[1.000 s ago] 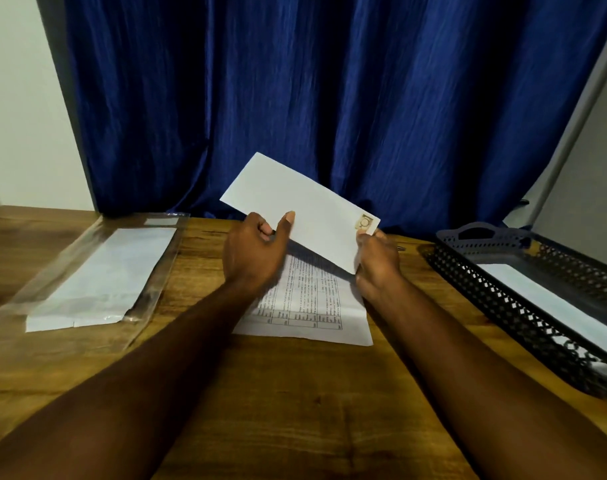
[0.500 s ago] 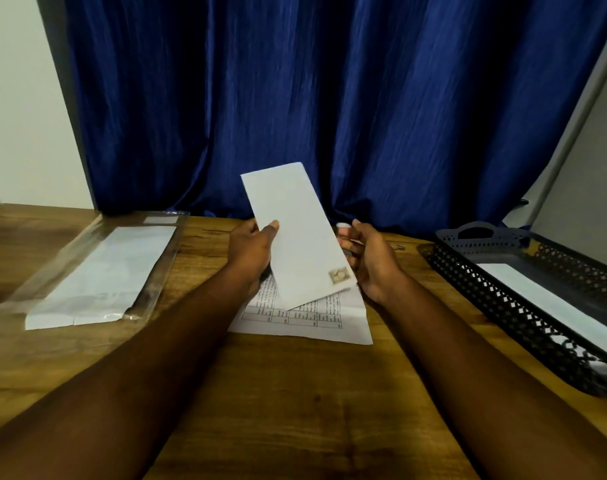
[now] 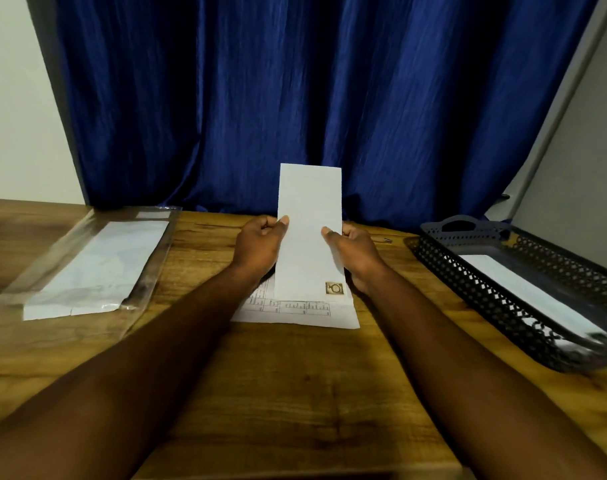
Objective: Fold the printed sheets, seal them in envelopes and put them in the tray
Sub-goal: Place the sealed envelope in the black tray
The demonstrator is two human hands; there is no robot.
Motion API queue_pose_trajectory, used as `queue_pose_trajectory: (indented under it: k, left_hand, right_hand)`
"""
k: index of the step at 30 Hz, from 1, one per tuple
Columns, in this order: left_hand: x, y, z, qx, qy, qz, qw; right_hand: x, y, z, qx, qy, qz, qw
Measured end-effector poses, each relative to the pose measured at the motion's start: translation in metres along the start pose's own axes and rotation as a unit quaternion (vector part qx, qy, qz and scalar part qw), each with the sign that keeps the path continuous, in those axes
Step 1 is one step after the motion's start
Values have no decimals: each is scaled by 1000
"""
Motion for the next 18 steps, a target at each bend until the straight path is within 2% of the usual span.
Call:
queue_pose_trajectory:
  k: [5, 9, 12, 15, 18]
  left_hand:
    - [12, -6, -11, -23, -26, -23, 999]
    - [46, -25, -29, -13, 6, -32, 999]
    - [81, -28, -47, -42, 32, -70, 996]
    - [118, -35, -71, -22, 74, -25, 997]
    - [151, -39, -94, -27, 101, -34, 994]
  right_hand:
    - [-28, 15, 4, 38, -41, 68, 996]
    - [-70, 30, 4, 51, -82, 85, 992]
    - [-112, 42, 2, 63, -113, 72, 989]
    - [-161, 59, -6, 60, -161, 34, 985]
    - [-209, 81, -8, 10, -198, -47, 979]
Point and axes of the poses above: each hand's wrist, its own z-axis towards the middle knuckle, its own x-axis out of the palm, y = z × x, the point moved 8 cm from there along z, towards the middle knuckle, and after that the axes turned 10 degrees about -y, right-handed, at the moved point
